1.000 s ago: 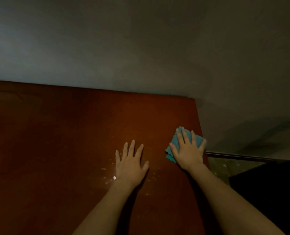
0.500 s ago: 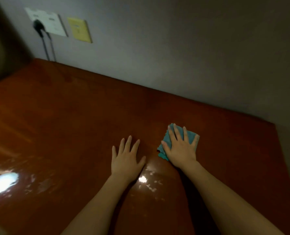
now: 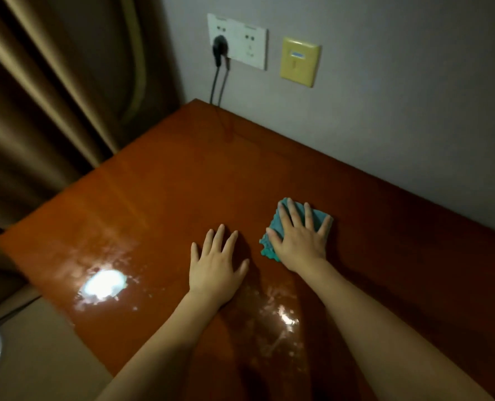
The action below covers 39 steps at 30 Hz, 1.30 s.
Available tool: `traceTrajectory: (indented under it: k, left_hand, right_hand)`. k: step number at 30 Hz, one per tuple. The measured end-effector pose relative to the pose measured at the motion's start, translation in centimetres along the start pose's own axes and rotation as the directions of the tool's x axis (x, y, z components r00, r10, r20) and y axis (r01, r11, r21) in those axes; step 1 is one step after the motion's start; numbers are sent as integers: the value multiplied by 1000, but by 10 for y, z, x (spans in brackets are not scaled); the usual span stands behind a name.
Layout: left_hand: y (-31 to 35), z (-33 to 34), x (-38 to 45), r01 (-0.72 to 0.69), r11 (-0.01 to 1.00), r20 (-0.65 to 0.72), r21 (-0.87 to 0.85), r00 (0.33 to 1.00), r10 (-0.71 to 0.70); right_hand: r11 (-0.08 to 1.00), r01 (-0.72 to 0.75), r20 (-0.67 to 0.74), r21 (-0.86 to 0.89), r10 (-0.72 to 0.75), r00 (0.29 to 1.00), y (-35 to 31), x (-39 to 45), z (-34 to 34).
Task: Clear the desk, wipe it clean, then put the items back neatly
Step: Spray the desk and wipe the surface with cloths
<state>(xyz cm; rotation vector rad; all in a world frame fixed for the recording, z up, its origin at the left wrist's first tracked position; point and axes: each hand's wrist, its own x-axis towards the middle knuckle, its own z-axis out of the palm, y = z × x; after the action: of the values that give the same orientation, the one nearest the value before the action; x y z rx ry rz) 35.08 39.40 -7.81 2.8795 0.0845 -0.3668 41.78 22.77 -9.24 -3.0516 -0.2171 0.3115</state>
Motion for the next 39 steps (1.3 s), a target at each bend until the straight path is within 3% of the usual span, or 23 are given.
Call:
traceTrajectory:
  k: [11,22,32,39]
  left_hand:
    - [-159,-59,82,126,992,-58,-25,990,-127]
    - [-260,-95,128,185,980,-58,-74,980,-189]
    - [-299,-97,117,276,955,-83,-108,955,-286]
    - [-290,-96,100,352,929,-62,-113,931,-360]
  right_hand:
    - [987,153,3,-58,-153,988,-172,133,-11]
    - [967,240,-1,-84,-241,970,-291,224,-19]
    - [917,381,13,-115,-383,924,-355,249,-19]
    - [874,477,13,-96,-478,878,-356,219,-15]
